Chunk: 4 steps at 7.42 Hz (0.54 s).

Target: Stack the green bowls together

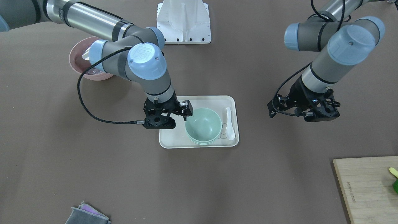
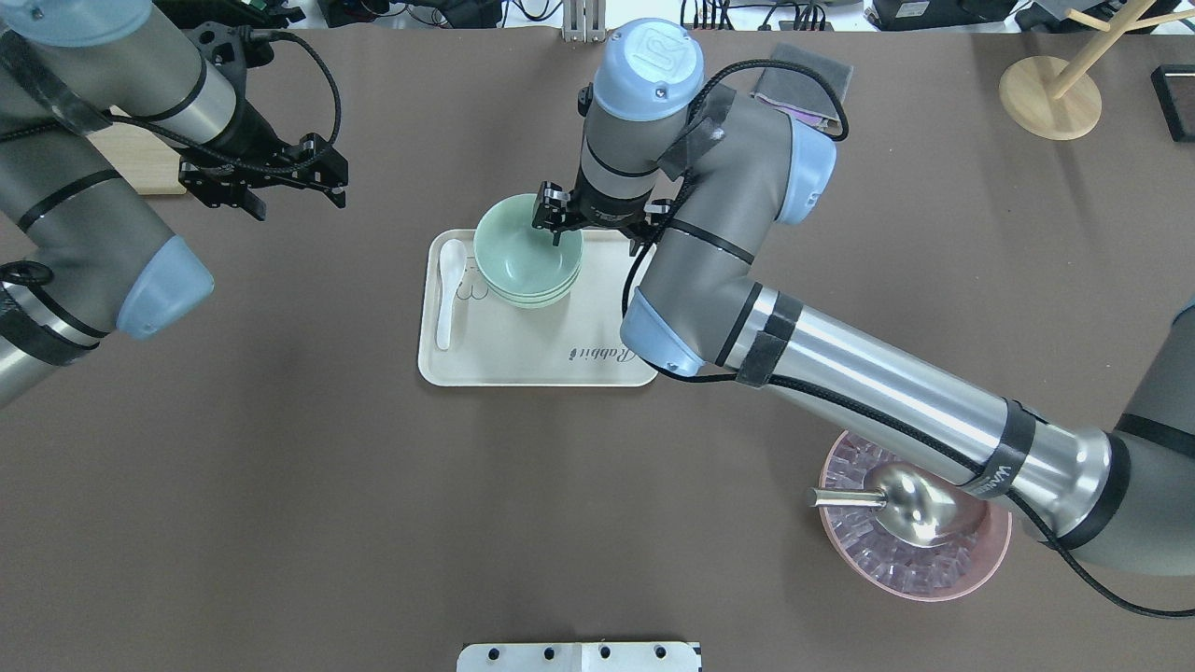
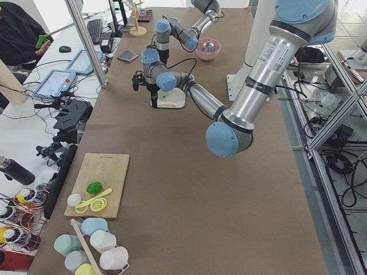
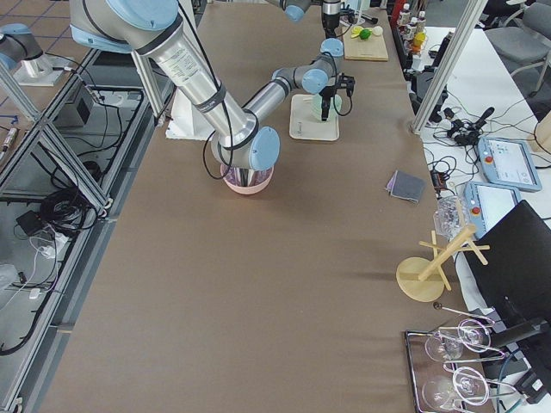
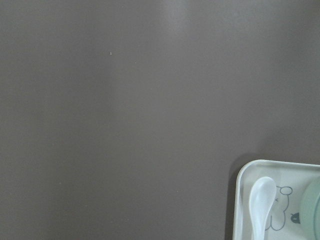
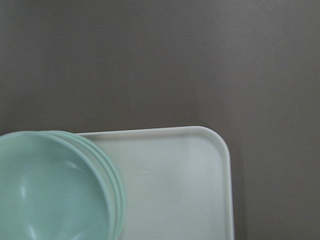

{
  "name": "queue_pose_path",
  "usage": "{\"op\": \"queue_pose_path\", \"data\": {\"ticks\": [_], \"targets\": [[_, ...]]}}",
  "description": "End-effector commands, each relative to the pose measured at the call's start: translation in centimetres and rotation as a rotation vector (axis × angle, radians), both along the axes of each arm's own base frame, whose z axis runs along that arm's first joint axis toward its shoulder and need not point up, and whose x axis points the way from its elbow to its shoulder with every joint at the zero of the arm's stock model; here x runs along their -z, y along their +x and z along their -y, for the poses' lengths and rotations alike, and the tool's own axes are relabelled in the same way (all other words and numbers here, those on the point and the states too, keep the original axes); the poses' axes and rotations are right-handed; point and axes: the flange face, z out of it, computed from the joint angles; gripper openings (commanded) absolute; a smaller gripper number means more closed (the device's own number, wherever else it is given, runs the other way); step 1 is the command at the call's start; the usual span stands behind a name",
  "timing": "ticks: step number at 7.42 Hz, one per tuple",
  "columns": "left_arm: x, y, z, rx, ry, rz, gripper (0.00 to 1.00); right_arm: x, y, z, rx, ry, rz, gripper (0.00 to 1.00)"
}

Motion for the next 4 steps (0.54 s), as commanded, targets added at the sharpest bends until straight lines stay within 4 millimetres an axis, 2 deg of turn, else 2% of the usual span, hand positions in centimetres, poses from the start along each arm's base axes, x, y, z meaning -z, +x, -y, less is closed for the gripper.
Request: {"op": "queue_pose_path", "data": {"ticks": [1,3,4], "targets": [[-4.2,-6.2,1.2,-0.033,0.078,0.058,0.98,-3.3,7.3,0.4,0.074,0.021,-0.130,1.00],[-10.3,-15.0,1.7,0.016,0.012,0.152,0.98,-11.0,14.9,2.3,0.127,0.053,-0.172,1.00],[-14.4,-19.1,0.9,-0.044,0.064,0.192,0.98,-14.2,18.6,3.3,0.149,0.035,-0.155,1.00]]}}
